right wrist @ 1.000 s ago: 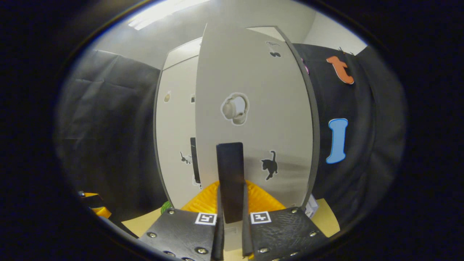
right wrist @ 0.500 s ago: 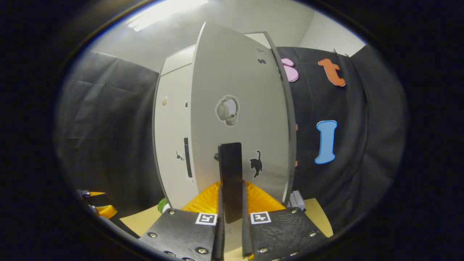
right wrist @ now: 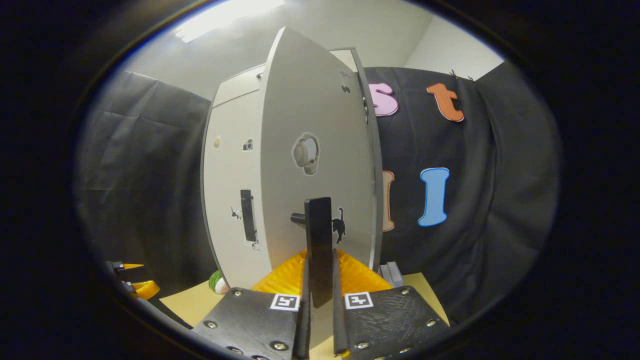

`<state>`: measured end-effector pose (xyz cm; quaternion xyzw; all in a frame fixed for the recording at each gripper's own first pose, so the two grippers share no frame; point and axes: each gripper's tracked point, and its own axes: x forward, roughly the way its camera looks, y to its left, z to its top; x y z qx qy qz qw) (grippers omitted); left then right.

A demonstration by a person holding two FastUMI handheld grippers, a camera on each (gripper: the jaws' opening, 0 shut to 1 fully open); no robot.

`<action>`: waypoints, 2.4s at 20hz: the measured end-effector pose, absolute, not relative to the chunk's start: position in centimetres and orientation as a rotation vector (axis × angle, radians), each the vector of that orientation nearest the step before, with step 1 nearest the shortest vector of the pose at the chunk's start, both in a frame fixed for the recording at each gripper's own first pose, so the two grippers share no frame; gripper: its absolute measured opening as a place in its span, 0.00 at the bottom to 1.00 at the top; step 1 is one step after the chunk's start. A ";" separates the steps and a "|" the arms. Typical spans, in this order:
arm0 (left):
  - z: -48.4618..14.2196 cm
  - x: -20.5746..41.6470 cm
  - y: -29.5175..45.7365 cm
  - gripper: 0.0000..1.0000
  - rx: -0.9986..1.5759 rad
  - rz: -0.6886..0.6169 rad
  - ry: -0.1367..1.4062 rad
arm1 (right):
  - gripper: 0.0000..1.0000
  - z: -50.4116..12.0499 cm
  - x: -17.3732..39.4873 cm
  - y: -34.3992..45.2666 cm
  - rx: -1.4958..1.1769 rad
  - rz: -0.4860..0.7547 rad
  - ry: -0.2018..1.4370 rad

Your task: Open the right door of the double-door shoe cabinet with the right hand, and open the left door with the left hand.

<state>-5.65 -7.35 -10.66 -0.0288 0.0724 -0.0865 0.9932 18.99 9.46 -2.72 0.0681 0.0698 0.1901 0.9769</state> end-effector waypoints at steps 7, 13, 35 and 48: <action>-11.0 -5.6 -8.2 0.96 -0.045 -0.189 0.143 | 0.18 -3.8 19.6 6.3 0.122 0.273 0.159; -11.6 -5.0 -8.8 0.96 -0.032 -0.192 0.156 | 0.00 -4.9 20.9 3.3 0.311 0.291 0.177; -12.2 4.1 -9.5 0.95 -0.102 -0.143 0.191 | 0.90 -5.3 10.2 -1.8 0.127 0.107 0.045; -6.2 16.0 -13.4 0.95 -0.127 -0.187 0.130 | 0.98 -8.6 0.7 4.3 0.081 0.126 -0.019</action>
